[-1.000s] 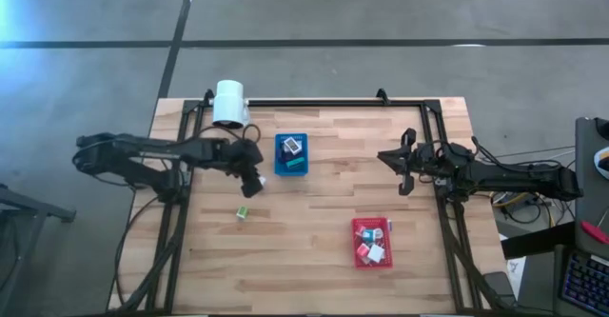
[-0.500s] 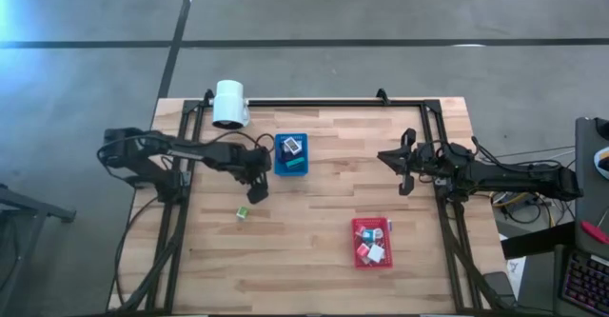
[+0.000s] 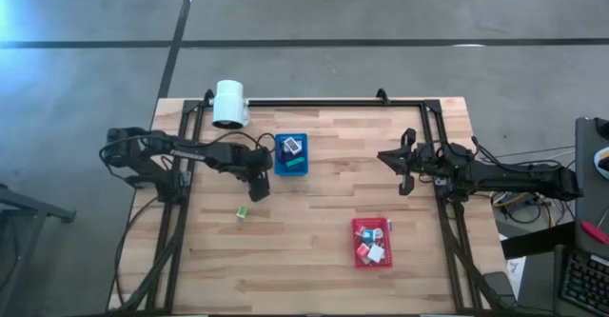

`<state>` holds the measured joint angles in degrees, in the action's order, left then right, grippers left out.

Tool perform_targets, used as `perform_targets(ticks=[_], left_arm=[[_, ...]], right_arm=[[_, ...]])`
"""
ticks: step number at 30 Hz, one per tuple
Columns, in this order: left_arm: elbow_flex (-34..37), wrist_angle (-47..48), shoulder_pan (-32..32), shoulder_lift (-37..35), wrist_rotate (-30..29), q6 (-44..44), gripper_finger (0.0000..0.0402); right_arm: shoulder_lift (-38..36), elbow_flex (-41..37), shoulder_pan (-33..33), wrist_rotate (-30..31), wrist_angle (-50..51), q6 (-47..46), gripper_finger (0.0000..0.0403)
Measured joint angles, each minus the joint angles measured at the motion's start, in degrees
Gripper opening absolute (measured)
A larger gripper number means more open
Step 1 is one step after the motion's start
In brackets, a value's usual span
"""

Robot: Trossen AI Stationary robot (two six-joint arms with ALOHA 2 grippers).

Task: Pick & Place Office items
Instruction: Put the white and black charger adapter into the red bin

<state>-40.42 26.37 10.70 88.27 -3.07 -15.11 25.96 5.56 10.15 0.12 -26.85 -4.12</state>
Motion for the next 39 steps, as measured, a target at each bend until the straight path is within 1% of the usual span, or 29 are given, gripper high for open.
perform_targets(ticks=[3, 4, 12, 17, 22, 27, 31, 35, 37, 39], left_arm=[[0.05, 0.02, -0.02, -0.05, 0.02, 0.42, 0.0143], [0.1, 0.0, -0.06, -0.11, 0.06, 0.99, 0.0132], [0.52, 0.47, -0.81, -1.12, 0.07, 6.12, 0.0133], [0.57, 0.31, -2.1, -6.53, 0.02, 7.81, 0.0133], [0.57, -0.06, -4.06, -16.67, 0.02, 9.45, 0.0133], [0.57, -2.44, -7.59, -29.93, 0.02, 10.89, 0.0133], [1.48, -5.66, -11.21, -40.56, 0.15, 16.12, 0.0133], [6.29, -13.01, -13.65, -50.07, 0.27, 21.18, 0.0133], [9.84, -17.67, -13.77, -54.07, 0.29, 22.16, 0.0133], [13.32, -20.15, -13.61, -57.29, 0.48, 23.84, 0.0133]], right_arm=[[0.0, -0.02, 0.0, -0.02, 0.0, 0.0, 0.0034], [0.0, 0.0, 0.0, 0.0, 0.0, 0.0, 0.0034], [0.0, -0.02, -0.02, 0.0, 0.0, 0.0, 0.0034], [0.0, 0.0, -0.01, -0.01, 0.01, 0.02, 0.0034], [0.0, -0.02, -0.02, -0.02, 0.02, 0.02, 0.0034], [0.01, 0.0, 0.0, -0.01, 0.04, 0.02, 0.0034], [0.01, -0.01, 0.0, -0.01, 0.04, 0.02, 0.0034], [0.0, 0.0, -0.01, -0.01, 0.03, 0.02, 0.0034], [0.0, 0.0, 0.0, 0.0, 0.04, 0.02, 0.0034], [0.02, 0.0, 0.0, -0.02, 0.04, 0.04, 0.0034]])
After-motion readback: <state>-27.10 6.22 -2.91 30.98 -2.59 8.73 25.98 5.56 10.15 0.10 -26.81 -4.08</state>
